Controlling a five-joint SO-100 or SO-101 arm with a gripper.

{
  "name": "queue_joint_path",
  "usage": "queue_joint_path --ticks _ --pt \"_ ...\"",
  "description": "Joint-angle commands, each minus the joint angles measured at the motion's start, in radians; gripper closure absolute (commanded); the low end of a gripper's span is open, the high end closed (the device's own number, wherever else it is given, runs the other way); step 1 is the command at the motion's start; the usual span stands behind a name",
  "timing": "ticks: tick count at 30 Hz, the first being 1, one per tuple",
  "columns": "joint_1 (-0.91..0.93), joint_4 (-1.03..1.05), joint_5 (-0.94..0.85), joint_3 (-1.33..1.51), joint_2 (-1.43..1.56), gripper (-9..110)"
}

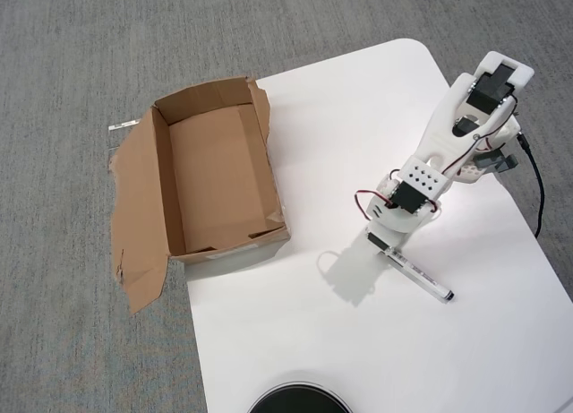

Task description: Grasp a pen and put it in the box.

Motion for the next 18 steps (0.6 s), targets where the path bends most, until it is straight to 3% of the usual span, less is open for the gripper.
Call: queue_joint_path --ticks 1,11,18 --pt "0.004 0.005 -0.001 -0.019 0.048 101" --pt "0.013 0.003 -0.001 -0.019 0.25 101" --pt "0.114 0.0 -0.001 -0.021 0.345 101"
